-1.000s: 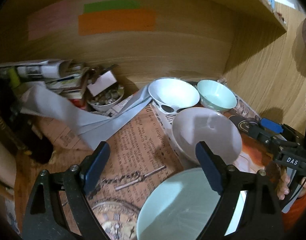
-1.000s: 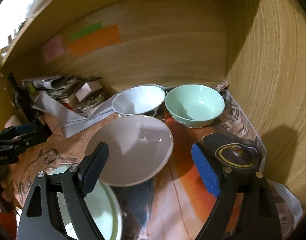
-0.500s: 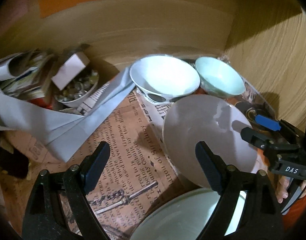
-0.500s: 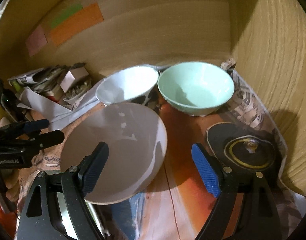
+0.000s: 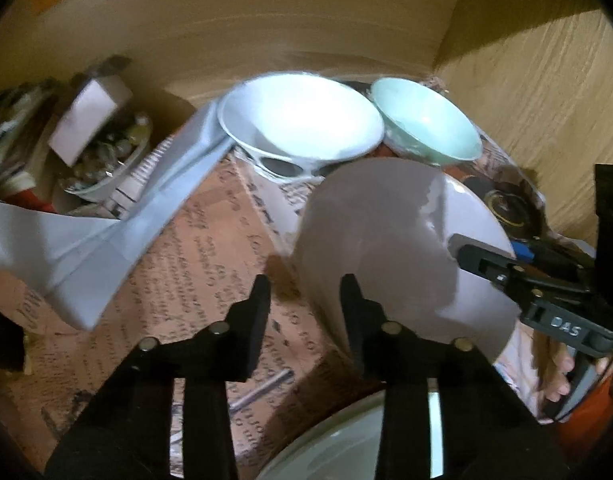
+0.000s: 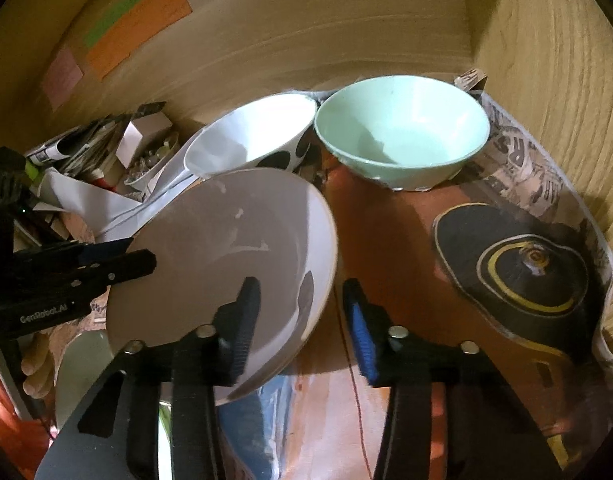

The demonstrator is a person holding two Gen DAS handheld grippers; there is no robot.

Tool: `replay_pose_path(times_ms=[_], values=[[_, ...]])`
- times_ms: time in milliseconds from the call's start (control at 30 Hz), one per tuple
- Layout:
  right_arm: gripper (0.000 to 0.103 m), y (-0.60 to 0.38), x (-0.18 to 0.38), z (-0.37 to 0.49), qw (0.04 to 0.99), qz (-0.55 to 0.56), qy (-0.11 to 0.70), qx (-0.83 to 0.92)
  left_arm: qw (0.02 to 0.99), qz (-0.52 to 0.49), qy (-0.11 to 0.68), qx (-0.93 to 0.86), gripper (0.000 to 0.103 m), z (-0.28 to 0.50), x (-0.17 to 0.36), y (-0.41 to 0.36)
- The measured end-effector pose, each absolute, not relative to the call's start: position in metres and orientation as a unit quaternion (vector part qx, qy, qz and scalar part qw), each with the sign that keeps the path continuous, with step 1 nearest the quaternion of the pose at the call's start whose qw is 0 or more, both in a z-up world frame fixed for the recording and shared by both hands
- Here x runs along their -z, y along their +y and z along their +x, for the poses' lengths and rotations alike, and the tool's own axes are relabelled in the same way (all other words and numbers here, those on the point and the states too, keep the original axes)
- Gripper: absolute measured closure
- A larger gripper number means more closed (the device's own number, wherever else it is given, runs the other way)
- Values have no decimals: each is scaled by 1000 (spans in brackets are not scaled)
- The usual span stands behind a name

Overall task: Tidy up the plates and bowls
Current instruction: 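Close both grippers on the pale pink bowl rim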

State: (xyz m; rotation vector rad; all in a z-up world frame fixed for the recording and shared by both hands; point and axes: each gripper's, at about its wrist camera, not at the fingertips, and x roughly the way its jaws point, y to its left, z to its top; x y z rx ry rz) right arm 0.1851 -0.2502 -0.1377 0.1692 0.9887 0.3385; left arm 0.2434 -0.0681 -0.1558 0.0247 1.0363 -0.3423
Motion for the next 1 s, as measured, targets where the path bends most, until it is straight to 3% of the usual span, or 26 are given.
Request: replay_pose_path(times_ms=[67, 167, 1000], values=[[77, -248, 139, 185, 862, 78, 473, -163, 850, 10, 498, 171, 78, 244, 158, -70], [77, -247, 138, 184, 864, 74, 472, -159, 848, 13, 500, 178, 83, 244, 159, -74], [78, -243, 90, 157, 893, 69, 414, -159, 883, 6, 441, 163, 83, 206, 114, -71]])
